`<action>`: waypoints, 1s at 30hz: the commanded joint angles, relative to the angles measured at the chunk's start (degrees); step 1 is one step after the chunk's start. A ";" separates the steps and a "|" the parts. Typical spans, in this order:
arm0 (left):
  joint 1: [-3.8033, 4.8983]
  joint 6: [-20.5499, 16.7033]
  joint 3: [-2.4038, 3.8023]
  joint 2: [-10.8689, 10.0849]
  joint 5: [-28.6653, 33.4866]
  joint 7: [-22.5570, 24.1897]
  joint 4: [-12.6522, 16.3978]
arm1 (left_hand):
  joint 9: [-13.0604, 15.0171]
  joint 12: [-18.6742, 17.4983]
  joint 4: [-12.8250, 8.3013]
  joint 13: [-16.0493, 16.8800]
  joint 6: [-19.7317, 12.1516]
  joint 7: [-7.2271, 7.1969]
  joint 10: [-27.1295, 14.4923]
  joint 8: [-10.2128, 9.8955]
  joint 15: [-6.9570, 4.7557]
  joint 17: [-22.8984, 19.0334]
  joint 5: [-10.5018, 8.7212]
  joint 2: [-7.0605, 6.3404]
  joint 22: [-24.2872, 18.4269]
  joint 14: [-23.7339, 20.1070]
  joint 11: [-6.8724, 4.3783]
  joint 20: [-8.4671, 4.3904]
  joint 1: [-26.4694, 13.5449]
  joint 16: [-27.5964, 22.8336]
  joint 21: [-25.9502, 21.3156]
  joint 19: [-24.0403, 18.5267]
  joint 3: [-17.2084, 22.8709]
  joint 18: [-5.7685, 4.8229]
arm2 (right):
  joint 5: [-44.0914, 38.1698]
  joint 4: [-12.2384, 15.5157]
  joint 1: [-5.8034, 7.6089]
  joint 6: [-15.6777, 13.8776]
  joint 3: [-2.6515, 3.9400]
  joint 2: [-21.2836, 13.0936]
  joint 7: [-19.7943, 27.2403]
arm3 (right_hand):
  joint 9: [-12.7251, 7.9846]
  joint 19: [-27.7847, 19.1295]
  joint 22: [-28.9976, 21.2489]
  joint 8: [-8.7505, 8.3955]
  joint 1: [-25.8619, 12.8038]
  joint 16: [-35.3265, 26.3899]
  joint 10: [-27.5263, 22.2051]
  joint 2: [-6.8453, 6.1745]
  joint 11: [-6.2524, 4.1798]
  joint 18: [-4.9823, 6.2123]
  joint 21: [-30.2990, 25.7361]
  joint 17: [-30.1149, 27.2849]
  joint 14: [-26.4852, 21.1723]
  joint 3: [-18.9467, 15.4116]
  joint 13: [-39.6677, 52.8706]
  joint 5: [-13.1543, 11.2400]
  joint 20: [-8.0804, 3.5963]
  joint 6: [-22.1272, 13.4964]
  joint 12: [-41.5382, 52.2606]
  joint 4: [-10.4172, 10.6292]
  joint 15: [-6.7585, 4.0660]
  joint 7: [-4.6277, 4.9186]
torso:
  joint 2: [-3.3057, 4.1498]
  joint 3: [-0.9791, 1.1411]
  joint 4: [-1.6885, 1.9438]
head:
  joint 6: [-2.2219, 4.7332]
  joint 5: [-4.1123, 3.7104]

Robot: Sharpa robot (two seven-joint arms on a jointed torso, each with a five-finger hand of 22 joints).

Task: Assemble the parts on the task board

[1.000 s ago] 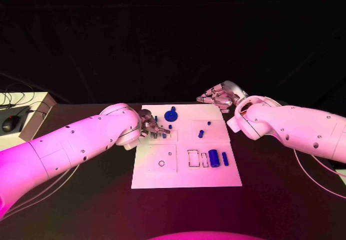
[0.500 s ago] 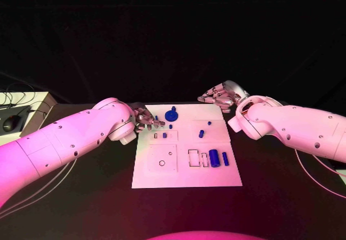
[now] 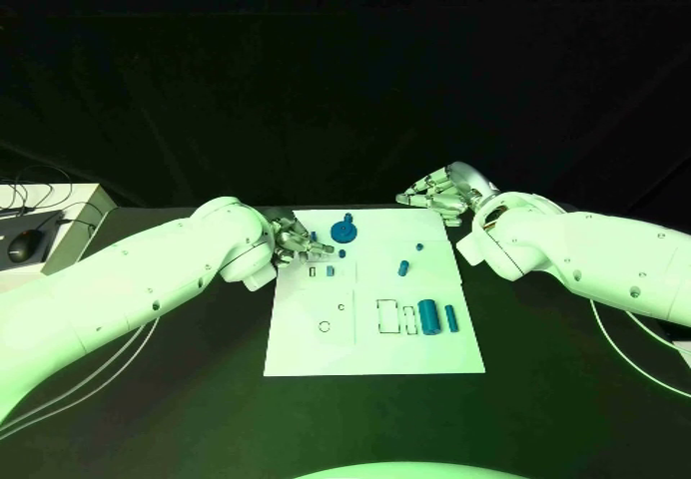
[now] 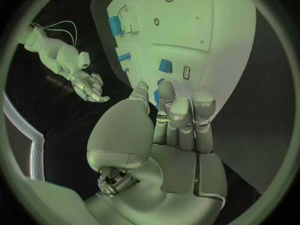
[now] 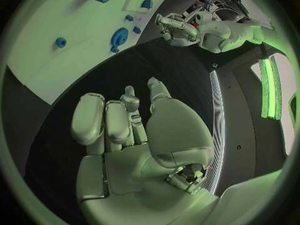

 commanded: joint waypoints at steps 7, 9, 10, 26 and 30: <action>-0.96 2.03 -0.50 1.23 -0.38 -1.07 -0.96 | -0.28 -0.04 0.15 -0.11 0.02 0.18 -0.16 0.54 0.35 0.29 0.21 -0.79 0.31 0.19 0.15 0.26 -0.09 0.12 0.00 0.15 0.54 0.86 | -0.17 -0.07 -0.08 0.34 0.01 0.18 0.63 | -0.05 2.56 8.23 -0.32 -0.36 -0.23 0.07 0.00 0.02 0.21 -0.11 -0.08 -0.01 -0.25 -0.01 -0.01 -0.24 0.43 -0.13 -0.09 -0.14 0.08 | 0.15 0.05 -0.10 | 0.06 0.00; -1.03 2.41 -0.66 1.39 -0.68 -1.41 -1.16 | -0.42 -0.05 0.54 -0.13 0.08 0.14 -0.10 0.72 0.31 0.37 0.19 -1.17 0.43 0.19 0.11 0.27 -0.22 0.17 0.05 0.22 0.90 0.88 | -0.17 -0.07 -0.09 0.35 0.01 0.19 0.62 | -0.05 2.56 8.23 -0.32 -0.36 -0.23 0.07 0.00 0.02 0.21 -0.11 -0.08 -0.01 -0.25 -0.01 -0.01 -0.24 0.43 -0.13 -0.09 -0.14 0.08 | 0.16 0.06 -0.10 | 0.04 -0.05; -1.05 2.57 -0.71 1.45 -0.79 -1.53 -1.24 | -0.42 -0.05 0.80 -0.13 0.15 0.08 -0.06 0.91 0.31 0.41 0.19 -1.39 0.53 0.20 0.08 0.25 -0.33 0.19 0.11 0.28 1.06 0.87 | -0.17 -0.07 -0.09 0.35 0.01 0.19 0.61 | -0.05 2.56 8.23 -0.32 -0.36 -0.23 0.07 0.00 0.02 0.21 -0.11 -0.08 -0.01 -0.25 -0.01 -0.01 -0.24 0.43 -0.13 -0.09 -0.14 0.08 | 0.17 0.07 -0.08 | 0.01 -0.06; -1.16 3.35 -1.47 2.72 -1.36 -1.69 -2.26 | -0.25 -0.15 4.02 0.00 -0.11 -0.19 0.15 2.66 0.18 0.74 0.07 -3.03 1.11 0.26 -0.05 0.09 -1.59 0.34 0.08 0.55 0.20 0.76 | -0.17 -0.01 -0.09 0.43 0.01 0.31 0.56 | -0.05 2.56 8.23 -0.32 -0.36 -0.23 0.07 0.00 0.02 0.21 -0.11 -0.08 -0.01 -0.25 -0.01 -0.01 -0.24 0.43 -0.13 -0.09 -0.14 0.08 | 0.12 0.05 -0.06 | -0.37 -0.25; -1.16 3.36 -1.51 2.90 -1.49 -1.68 -2.46 | -0.33 -0.17 3.75 0.03 -0.18 -0.18 0.14 2.75 0.19 0.76 0.02 -2.52 1.19 0.28 -0.03 0.08 -1.47 0.35 0.03 0.56 -0.75 0.75 | -0.16 -0.01 -0.09 0.46 0.01 0.34 0.57 | -0.05 2.56 8.23 -0.32 -0.36 -0.23 0.07 0.00 0.02 0.21 -0.11 -0.08 -0.01 -0.25 -0.01 -0.01 -0.24 0.43 -0.13 -0.09 -0.14 0.08 | 0.12 0.07 -0.02 | -0.46 -0.26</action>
